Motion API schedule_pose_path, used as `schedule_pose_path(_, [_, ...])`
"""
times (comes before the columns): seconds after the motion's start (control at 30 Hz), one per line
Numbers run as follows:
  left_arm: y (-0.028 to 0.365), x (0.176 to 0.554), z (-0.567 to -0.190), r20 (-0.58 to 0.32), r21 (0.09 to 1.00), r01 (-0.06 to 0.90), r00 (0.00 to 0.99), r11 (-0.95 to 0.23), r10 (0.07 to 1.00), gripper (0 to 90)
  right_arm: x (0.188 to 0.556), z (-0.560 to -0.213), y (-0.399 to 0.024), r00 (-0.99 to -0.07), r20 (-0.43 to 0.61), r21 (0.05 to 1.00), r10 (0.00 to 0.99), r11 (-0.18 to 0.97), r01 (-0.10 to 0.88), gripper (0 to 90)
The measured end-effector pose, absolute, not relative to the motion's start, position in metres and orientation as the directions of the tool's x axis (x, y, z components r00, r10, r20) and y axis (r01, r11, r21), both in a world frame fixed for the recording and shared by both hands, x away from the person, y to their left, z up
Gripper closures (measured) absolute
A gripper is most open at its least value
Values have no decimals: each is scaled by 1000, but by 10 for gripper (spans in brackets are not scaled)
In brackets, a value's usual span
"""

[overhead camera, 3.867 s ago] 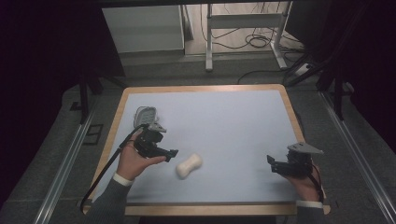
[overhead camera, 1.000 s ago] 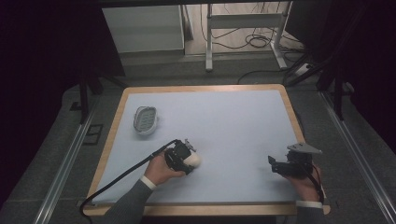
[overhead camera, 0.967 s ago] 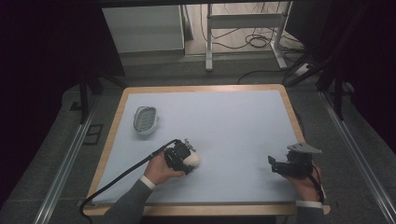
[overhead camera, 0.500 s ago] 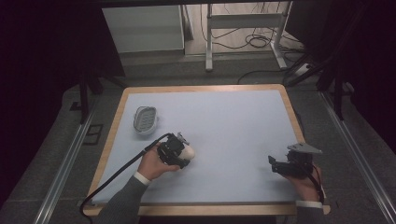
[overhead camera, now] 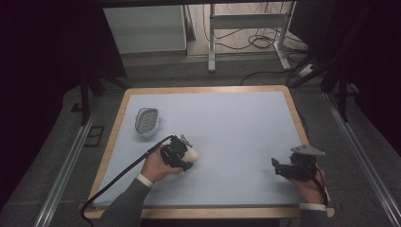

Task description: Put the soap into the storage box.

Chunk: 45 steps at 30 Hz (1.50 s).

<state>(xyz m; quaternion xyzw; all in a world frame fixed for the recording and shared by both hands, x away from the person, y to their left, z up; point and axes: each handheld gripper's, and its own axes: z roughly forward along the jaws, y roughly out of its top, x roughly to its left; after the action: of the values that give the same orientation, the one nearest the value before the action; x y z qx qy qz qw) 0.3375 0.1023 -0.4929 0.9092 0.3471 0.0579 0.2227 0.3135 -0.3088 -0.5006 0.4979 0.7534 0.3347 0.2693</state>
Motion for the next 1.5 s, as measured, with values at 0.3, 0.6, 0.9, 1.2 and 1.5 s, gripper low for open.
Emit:
schedule_pose_path(0.3, [106,336,-487,-46,463,602,750,-651,660,500,313,-500,-309,-357,-70,774,932,276,569,73])
schedule_pose_path(0.6, [117,337,-474,-52,503,604,736,-619,675,499,313,-499,-310,-352,-68,775,934,271,571,73])
schedule_pose_path(0.9, [131,342,-461,-47,524,609,718,-595,694,499,313,-500,-310,-354,-68,774,933,273,571,72])
schedule_pose_path(1.2, [141,348,-444,-26,549,610,696,-571,718,499,313,-500,-310,-353,-69,773,933,273,572,72])
schedule_pose_path(1.5, [153,357,-435,-29,561,626,669,-541,743,499,313,-500,-311,-352,-69,773,933,274,573,73])
